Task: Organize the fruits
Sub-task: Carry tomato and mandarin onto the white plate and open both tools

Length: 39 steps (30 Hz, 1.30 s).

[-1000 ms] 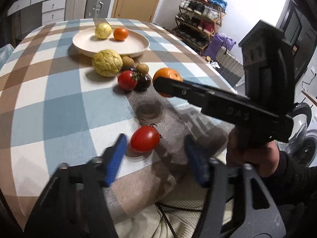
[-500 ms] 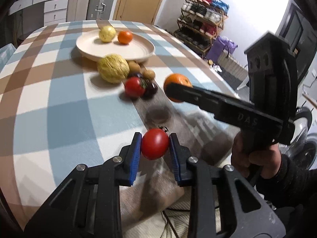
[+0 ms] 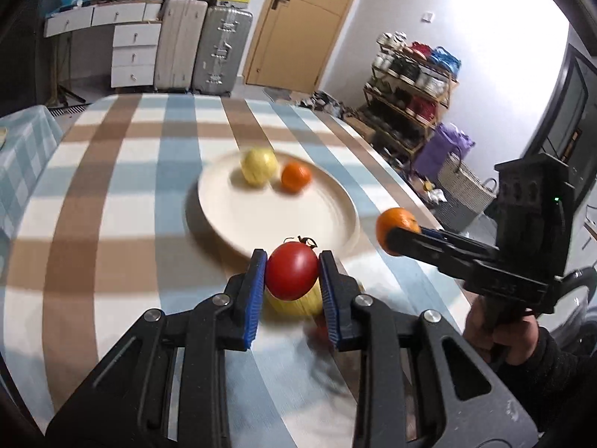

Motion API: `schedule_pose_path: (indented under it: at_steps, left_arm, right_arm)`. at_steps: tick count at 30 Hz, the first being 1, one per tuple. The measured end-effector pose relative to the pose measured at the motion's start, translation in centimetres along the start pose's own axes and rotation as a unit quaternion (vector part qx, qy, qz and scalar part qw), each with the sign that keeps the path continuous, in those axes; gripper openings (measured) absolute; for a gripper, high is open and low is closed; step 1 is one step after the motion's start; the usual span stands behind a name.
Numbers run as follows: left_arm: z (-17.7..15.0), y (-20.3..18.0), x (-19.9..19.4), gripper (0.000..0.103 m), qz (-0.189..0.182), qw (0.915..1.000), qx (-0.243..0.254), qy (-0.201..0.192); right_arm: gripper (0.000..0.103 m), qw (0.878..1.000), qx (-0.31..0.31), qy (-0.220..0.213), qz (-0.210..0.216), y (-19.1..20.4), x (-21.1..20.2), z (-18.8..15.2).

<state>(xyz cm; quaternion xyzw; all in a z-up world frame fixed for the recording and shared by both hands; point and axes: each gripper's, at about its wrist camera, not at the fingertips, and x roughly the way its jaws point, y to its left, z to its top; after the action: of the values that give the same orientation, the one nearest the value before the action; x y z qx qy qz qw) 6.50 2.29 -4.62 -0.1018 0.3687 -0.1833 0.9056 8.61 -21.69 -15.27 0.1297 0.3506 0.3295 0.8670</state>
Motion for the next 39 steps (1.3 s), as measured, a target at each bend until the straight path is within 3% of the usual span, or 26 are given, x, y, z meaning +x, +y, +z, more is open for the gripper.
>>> schedule_pose_path:
  at_steps: [6,18,27,39]
  left_arm:
    - [3.8,2.0,4.5,0.025,0.025,0.9997,0.005,0.001]
    - [5.4,5.3,11.8,0.025,0.024,0.9993,-0.007,0.029]
    - [6.3,6.2,13.4,0.025,0.022,0.9991,0.003,0.035]
    - [6.1,6.4,13.8,0.025,0.03,0.9986,-0.001,0.045]
  right_arm:
    - [0.041,0.999,-0.034,0.015,0.009,-0.1,2.9,5.3]
    - [0.041,0.989,-0.107,0.098,0.017,0.0,13.3,12.1]
    - [0.041,0.974,-0.155,0.168,0.001,0.1,18.3,12.4]
    - [0.042,0.965,-0.189,0.178,-0.03,1.4,19.5,12.3]
